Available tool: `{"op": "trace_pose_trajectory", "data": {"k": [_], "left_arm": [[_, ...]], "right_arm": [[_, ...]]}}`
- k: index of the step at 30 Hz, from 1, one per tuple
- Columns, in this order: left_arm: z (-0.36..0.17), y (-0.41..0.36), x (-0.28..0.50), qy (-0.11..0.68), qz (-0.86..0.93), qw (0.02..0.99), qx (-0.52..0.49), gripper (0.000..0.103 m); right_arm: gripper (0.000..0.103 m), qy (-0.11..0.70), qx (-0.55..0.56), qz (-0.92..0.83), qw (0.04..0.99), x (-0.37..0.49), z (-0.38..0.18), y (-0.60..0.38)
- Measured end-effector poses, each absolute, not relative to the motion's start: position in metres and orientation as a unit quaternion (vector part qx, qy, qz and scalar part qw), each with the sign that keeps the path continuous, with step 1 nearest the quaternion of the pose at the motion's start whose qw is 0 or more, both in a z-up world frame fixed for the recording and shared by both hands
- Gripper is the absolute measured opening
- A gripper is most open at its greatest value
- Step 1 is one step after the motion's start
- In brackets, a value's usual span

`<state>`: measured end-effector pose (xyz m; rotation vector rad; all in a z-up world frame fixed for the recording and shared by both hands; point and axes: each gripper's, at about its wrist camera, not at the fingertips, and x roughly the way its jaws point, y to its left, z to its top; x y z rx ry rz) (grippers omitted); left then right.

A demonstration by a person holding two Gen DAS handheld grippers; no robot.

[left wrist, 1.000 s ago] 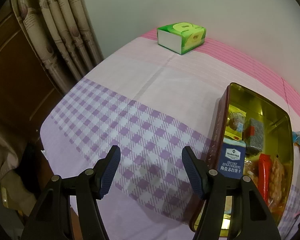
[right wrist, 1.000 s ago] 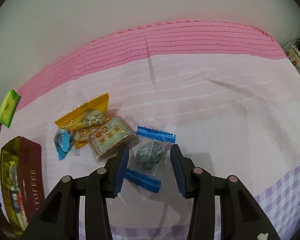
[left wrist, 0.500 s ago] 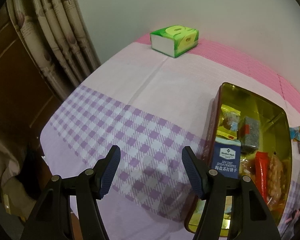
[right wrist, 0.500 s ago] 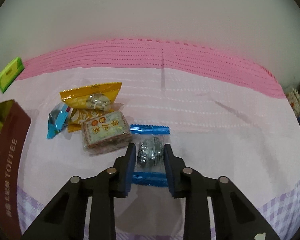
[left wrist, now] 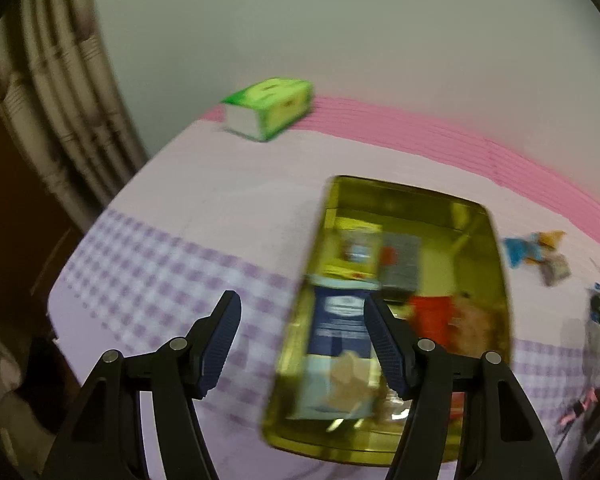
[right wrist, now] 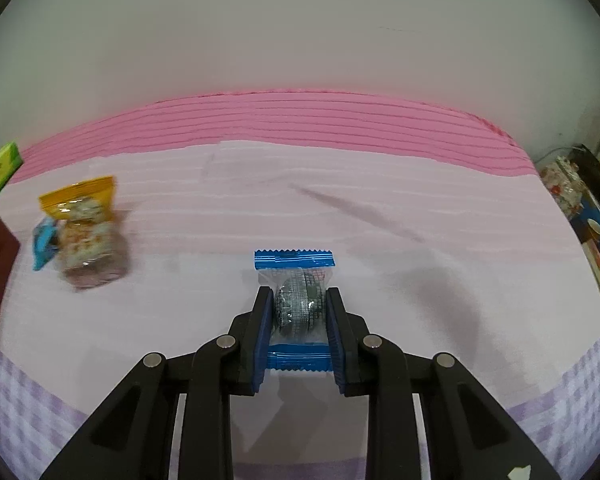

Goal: Organize snacks
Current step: 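Grasp the clear square cake pack with the left gripper while the right holds the candy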

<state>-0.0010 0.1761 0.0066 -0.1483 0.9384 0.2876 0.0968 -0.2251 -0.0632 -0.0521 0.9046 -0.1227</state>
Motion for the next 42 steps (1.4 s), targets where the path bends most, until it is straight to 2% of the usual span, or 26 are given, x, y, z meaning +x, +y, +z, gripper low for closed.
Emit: {"op": "trace_pose_trajectory", "data": {"k": [16, 24, 30, 42], "left_arm": [[0.022, 0.022, 0.069, 0.461, -0.020, 0.887, -0.008, 0.065], [0.005, -0.026, 0.093, 0.480, -0.070, 0.874, -0.036, 0.066], [-0.012, -0.065, 0.109, 0.480, -0.099, 0.871, -0.042, 0.071], [-0.047, -0.100, 0.150, 0.490, -0.057, 0.869, -0.032, 0.072]], "right_arm": [[0.025, 0.438, -0.028, -0.057, 0.897, 0.091, -0.061, -0.272], [0.025, 0.440, -0.014, -0.050, 0.897, 0.093, -0.062, -0.280], [0.026, 0.440, -0.011, -0.048, 0.896, 0.093, -0.061, -0.281], [0.026, 0.441, -0.007, -0.047, 0.897, 0.093, -0.061, -0.281]]}}
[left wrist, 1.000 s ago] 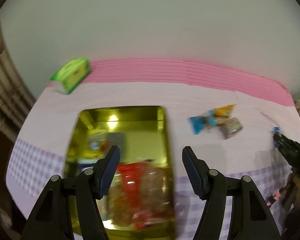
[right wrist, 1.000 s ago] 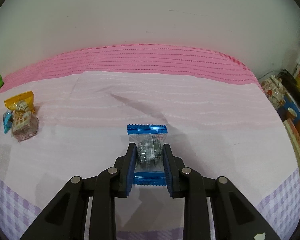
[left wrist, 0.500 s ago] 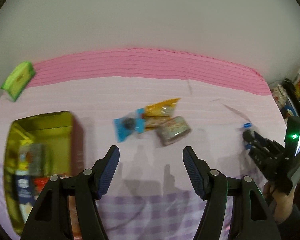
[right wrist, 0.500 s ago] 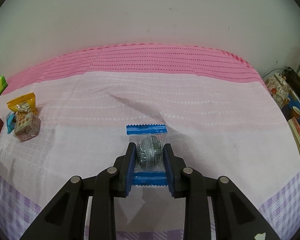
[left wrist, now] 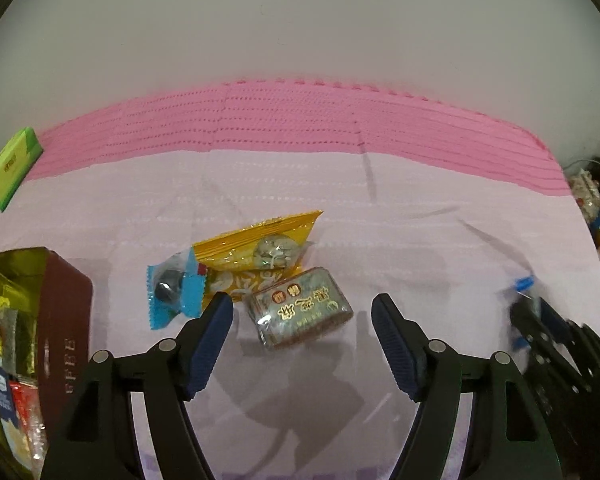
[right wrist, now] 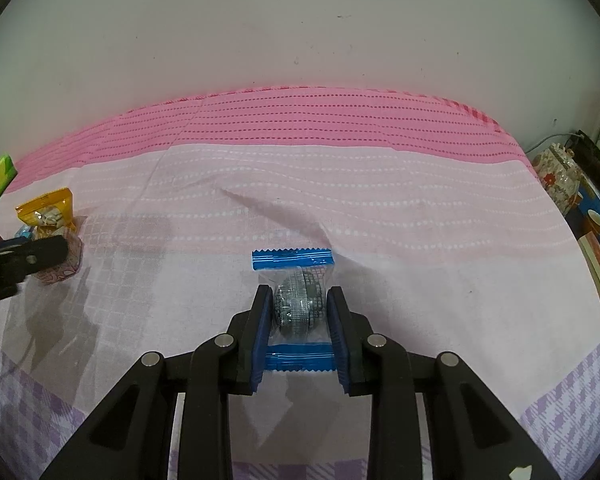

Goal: Organize snacks
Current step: 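Grasp the clear square cake pack with the left gripper while the right holds the candy, then carry the cake pack into the gold tin and open the left gripper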

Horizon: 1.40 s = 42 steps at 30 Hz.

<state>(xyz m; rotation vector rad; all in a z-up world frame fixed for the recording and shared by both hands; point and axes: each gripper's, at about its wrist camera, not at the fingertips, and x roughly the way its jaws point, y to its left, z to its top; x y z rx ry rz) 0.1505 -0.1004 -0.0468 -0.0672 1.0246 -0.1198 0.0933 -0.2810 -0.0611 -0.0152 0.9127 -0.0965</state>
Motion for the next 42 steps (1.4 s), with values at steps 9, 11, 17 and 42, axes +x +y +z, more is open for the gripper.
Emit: {"op": "trace_pose_trajectory", "data": {"k": [9, 11, 17, 42], "left_arm": [[-0.062, -0.103, 0.163, 0.503, -0.045, 0.862, -0.039, 0.067], [-0.063, -0.102, 0.161, 0.496, -0.038, 0.867, -0.032, 0.055], [-0.063, -0.090, 0.148, 0.490, -0.043, 0.871, -0.019, 0.051], [-0.033, -0.055, 0.070, 0.470, -0.062, 0.880, 0.021, 0.049]], "right_arm": [[0.026, 0.441, -0.007, -0.047, 0.896, 0.093, -0.061, -0.281], [0.026, 0.441, -0.007, -0.047, 0.896, 0.093, -0.061, -0.281], [0.026, 0.441, -0.007, -0.047, 0.896, 0.094, -0.061, -0.281], [0.026, 0.441, -0.007, -0.048, 0.896, 0.093, -0.062, -0.280]]}}
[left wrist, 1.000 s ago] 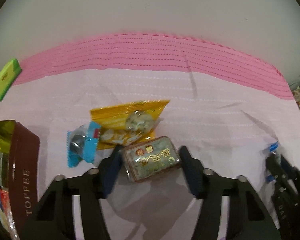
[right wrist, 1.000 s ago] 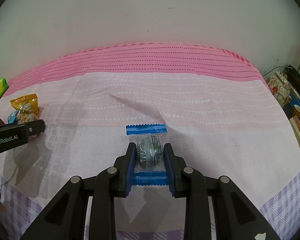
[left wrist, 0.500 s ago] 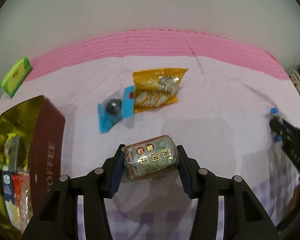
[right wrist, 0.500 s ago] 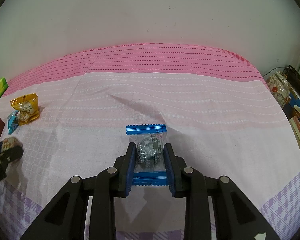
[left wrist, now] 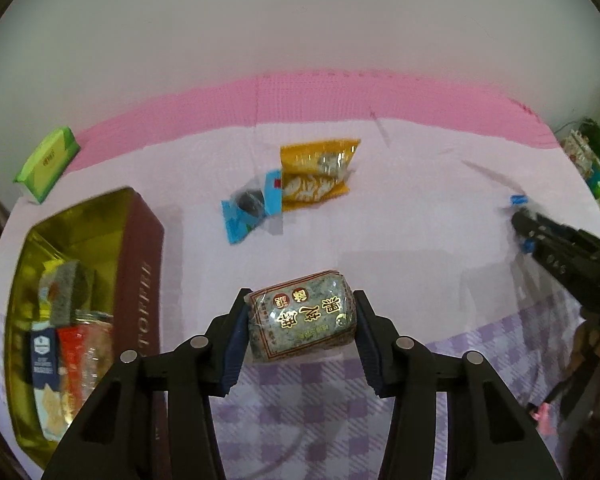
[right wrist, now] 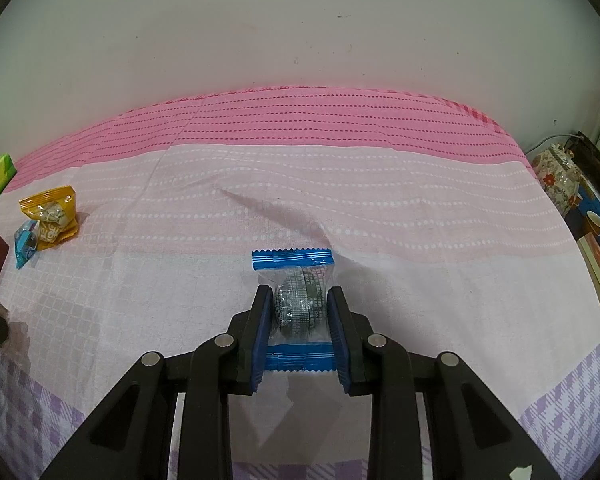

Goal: Organize snacks
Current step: 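Carry the cake pack into the gold tin and open the left gripper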

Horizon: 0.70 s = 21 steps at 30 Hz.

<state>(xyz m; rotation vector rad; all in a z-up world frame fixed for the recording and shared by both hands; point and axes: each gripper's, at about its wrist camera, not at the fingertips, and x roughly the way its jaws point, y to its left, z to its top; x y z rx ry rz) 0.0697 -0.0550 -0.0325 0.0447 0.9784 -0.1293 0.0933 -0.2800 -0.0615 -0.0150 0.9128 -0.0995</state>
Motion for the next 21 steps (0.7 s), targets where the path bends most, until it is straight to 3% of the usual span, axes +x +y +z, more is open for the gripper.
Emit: {"op": "trace_pose_trajectory", "data": {"k": [10, 21], "left_arm": [[0.014, -0.002, 0.060, 0.435, -0.030, 0.900, 0.015, 0.049], [0.013, 0.085, 0.063, 0.437, 0.054, 0.898, 0.003, 0.049]], "right_arm": [[0.026, 0.440, -0.008, -0.048, 0.896, 0.093, -0.061, -0.280], [0.026, 0.440, -0.008, -0.049, 0.896, 0.093, -0.061, -0.280]]}}
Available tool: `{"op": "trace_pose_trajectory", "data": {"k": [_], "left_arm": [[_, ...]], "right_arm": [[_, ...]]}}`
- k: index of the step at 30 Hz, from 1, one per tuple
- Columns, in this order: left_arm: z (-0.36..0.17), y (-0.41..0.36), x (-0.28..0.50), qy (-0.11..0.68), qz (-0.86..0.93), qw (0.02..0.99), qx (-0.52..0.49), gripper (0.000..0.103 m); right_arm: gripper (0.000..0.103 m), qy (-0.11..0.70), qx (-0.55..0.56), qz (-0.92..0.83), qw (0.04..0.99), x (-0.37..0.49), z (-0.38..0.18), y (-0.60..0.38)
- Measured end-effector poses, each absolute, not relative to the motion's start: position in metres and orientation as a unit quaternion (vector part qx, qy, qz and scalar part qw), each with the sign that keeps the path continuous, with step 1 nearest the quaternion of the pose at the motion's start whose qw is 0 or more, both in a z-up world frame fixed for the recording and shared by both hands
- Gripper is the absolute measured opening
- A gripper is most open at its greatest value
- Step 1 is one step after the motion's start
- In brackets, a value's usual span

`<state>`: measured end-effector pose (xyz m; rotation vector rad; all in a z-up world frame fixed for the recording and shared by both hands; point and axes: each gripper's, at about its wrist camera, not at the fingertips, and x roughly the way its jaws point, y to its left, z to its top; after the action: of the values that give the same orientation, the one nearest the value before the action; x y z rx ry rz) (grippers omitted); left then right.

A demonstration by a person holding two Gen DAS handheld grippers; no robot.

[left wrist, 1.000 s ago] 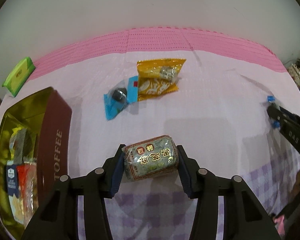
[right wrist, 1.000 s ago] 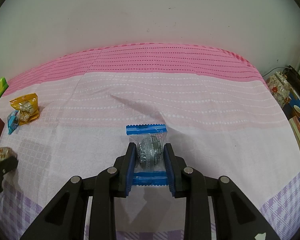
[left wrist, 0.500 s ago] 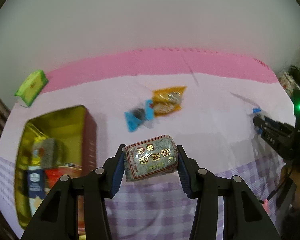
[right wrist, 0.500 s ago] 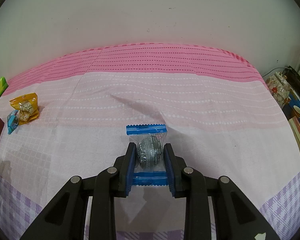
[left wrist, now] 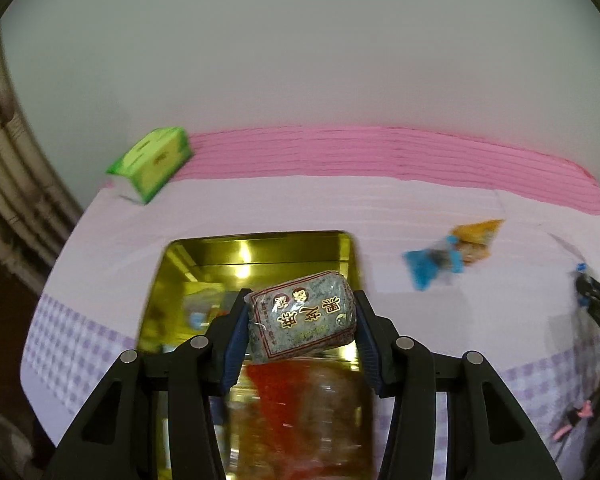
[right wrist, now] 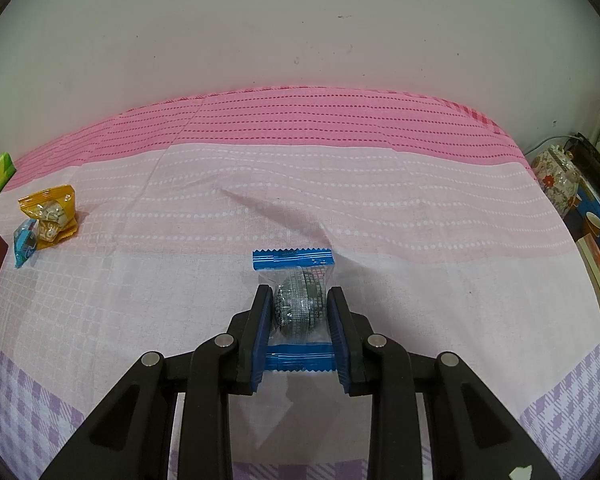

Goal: Organize snacks
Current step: 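Carry the cake pack into the gold tin and open the left gripper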

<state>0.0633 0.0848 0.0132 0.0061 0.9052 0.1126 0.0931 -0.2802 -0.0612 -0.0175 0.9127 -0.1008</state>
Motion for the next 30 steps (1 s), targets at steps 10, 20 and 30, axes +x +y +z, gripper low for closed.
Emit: {"op": "trace_pose_trajectory", "data": {"k": [10, 20, 30], "left_arm": [[-0.011, 0.127, 0.072, 0.457, 0.098, 0.884, 0.001, 0.049], [-0.031, 0.132, 0.078, 0.474, 0.101, 0.874, 0.012, 0.049], [-0.044, 0.134, 0.079, 0.488, 0.101, 0.867, 0.008, 0.050]], "right_arm": [[0.026, 0.440, -0.008, -0.049, 0.896, 0.093, -0.061, -0.280], [0.026, 0.441, -0.008, -0.048, 0.896, 0.093, -0.061, -0.280], [0.026, 0.441, -0.008, -0.048, 0.896, 0.093, -0.061, -0.280]]}}
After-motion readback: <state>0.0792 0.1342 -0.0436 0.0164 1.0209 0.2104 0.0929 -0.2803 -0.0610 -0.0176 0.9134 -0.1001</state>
